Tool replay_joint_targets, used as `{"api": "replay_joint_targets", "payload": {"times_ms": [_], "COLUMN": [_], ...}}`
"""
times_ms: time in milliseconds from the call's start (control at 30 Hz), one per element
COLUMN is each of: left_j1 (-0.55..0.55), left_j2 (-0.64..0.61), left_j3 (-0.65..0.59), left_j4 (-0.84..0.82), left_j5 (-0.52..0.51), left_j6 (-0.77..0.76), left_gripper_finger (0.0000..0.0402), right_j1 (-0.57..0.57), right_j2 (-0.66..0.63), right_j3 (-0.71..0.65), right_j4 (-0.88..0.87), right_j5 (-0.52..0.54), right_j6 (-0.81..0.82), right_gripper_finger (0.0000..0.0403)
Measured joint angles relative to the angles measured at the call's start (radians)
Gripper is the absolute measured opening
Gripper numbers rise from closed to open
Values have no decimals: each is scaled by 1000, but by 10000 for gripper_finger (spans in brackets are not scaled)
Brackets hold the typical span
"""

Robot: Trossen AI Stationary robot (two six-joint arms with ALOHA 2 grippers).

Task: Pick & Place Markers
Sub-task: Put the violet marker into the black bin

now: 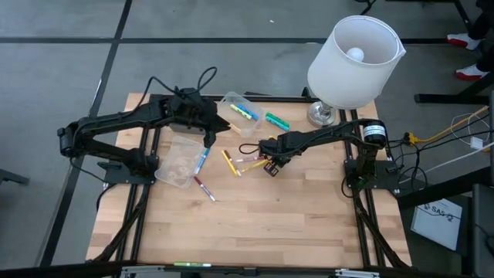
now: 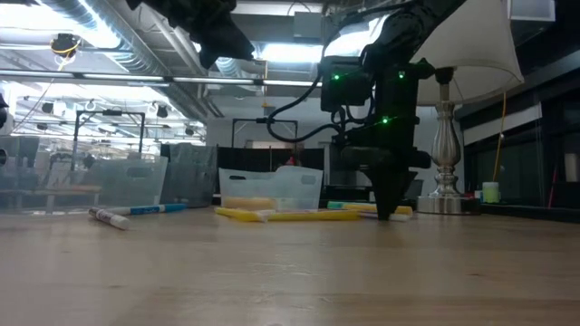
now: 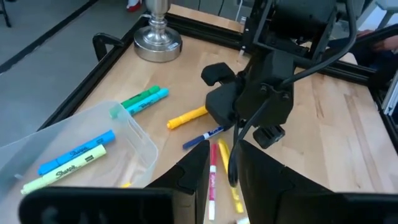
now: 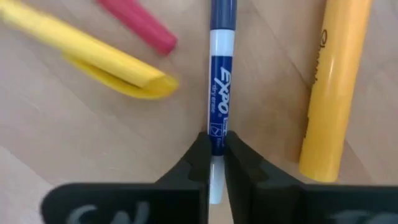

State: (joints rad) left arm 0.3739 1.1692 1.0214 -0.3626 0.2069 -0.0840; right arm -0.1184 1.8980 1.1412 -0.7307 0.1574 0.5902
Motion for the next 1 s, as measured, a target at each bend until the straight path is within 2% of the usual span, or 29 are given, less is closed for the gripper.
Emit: {"api": "replay_joint_targets", "payload": {"times_ms": [100,233,600,800,1000], "left_j1": [1,1,1,1,1], "left_j2": [-22,-62,-166,-191,-196], "left_j3": [0,0,0,0,0], "left_j4": [-2,0,1,12,88], "left_j5": [-2,-9,-103,-136,-138], "left_j6": [-3,-2,-9,-19,-62], "left_gripper_finger": [79,77,79,77,79], "right_j1": [0,0,-15,-16,-17], "right_j2": [0,-15,-148,-208,-257], "right_j3": [3,18,25,26,27], "right_j4": [-4,-10,22,144,343], "right_j5": [0,0,5,4,4], "right_j6": [9,16,83,87,81], "right_gripper_finger": [38,23,23,22,25]}}
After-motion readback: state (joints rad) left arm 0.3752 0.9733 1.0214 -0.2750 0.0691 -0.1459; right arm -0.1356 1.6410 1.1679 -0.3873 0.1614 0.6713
